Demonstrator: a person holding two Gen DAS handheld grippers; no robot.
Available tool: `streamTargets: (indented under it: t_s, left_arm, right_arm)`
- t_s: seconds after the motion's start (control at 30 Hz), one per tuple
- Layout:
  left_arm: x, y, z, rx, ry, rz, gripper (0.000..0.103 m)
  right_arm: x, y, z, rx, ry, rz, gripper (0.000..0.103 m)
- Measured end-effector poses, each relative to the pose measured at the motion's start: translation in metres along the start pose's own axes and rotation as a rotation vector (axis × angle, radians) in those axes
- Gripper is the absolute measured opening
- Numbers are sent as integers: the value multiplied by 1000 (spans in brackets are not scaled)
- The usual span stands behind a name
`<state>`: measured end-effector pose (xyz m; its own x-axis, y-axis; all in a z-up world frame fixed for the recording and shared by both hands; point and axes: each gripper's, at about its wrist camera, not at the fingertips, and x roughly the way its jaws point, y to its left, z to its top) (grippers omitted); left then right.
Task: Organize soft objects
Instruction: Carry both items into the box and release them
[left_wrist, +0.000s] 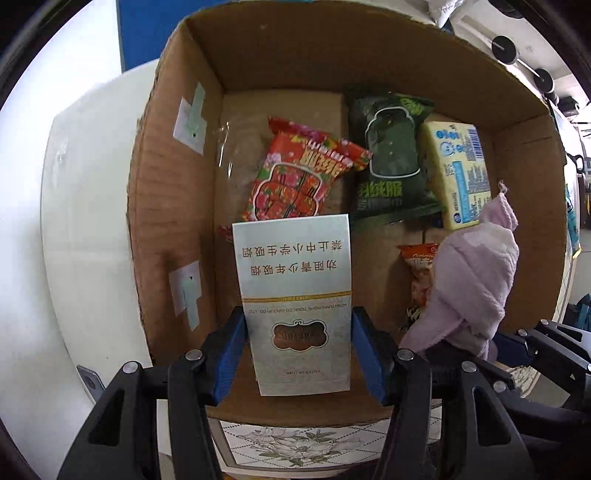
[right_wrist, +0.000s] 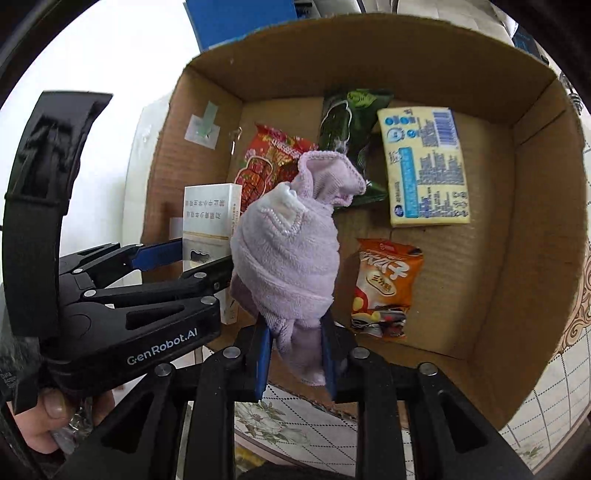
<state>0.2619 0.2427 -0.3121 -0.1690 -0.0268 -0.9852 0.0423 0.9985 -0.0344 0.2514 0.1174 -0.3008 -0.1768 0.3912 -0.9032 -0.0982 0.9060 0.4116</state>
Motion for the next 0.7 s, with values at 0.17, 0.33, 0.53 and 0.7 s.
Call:
streamTargets:
  t_s: [0.17,0.33,0.53,0.7]
  left_arm:
    - [-4,5,-3,-13,3,1,54]
    - [-21,4,-5,-2,-25,17,64]
    - [-48,3,-14,-22,-85,24,86]
    - [-71,-1,-29,-42,-164,35,95]
  right_arm:
    - [-1,-1,2,10,-19,-27,50]
    - [-15,-5,0,11,-42,-55,53]
    - [-37,-10,-7,24,-111,-178,84]
    - [-58,-18,-19,55,-167,-265,93]
